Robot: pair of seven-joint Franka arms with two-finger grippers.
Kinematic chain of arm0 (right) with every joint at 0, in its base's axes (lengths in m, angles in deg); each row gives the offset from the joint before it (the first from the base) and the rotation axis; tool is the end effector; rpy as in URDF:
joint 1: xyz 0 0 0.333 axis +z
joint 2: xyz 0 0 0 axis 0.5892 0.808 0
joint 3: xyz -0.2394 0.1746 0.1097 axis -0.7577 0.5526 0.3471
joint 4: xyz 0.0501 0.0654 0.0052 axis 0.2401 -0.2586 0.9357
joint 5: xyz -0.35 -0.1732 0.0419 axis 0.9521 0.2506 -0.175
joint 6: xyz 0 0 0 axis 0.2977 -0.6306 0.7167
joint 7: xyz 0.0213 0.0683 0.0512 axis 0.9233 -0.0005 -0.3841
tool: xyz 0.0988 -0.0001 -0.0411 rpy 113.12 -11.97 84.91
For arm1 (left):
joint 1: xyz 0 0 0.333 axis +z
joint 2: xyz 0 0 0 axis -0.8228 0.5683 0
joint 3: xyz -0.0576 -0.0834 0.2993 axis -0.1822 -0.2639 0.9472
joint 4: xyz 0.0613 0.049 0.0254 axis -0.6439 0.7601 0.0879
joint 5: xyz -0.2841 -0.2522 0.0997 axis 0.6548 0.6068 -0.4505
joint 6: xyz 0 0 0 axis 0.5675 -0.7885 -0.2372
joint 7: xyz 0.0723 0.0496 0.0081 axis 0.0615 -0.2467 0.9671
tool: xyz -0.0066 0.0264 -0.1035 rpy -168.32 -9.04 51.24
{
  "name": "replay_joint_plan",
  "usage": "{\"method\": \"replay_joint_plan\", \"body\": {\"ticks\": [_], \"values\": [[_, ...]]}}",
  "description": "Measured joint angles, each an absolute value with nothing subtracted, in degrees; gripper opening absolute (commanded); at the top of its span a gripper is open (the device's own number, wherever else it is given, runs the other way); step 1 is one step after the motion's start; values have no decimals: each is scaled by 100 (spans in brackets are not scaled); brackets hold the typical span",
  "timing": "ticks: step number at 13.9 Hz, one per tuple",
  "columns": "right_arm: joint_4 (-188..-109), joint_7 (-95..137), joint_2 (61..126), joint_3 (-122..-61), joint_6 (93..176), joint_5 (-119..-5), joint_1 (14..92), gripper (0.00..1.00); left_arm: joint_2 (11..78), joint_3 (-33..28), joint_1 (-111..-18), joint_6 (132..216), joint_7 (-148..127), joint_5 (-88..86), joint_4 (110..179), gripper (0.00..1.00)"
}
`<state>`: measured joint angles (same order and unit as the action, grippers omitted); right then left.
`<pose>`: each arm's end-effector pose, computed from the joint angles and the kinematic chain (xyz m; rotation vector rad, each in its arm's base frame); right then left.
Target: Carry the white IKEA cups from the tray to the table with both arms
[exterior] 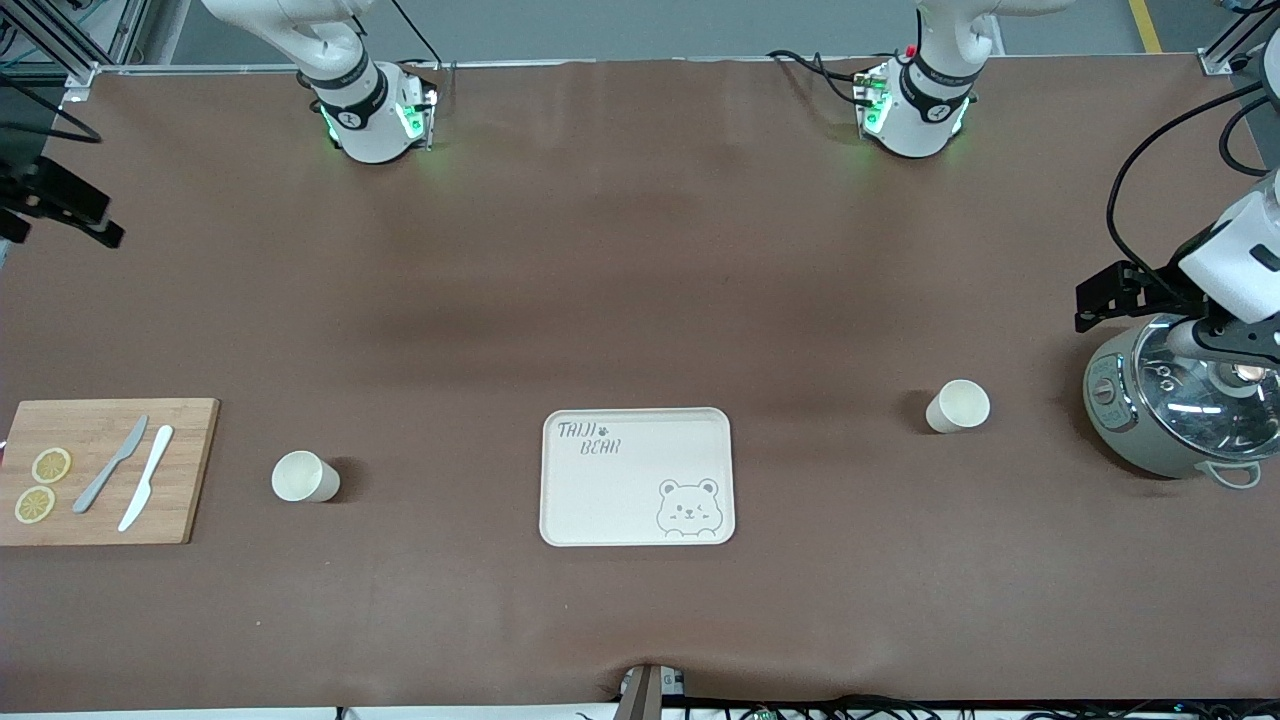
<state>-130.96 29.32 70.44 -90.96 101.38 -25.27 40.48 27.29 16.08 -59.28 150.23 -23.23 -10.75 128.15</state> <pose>0.5442 -0.0035 0.6786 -3.1386 0.0999 -0.0198 0.6048 -0.0378 0.6000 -3.1111 0.2704 -0.0431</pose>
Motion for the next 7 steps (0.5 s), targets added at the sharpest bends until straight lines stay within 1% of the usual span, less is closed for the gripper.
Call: {"method": "replay_joint_plan", "body": {"ticks": [3,7], "values": [[-13096,2405,7106,-9162,10155,-2152,4002,100,2730,1608,-5928,15023,-2323,-1075,12815,100],[-13096,2217,7146,-9215,10155,-2147,3856,100,2732,1608,-5927,15023,-2323,-1075,12815,100]]}}
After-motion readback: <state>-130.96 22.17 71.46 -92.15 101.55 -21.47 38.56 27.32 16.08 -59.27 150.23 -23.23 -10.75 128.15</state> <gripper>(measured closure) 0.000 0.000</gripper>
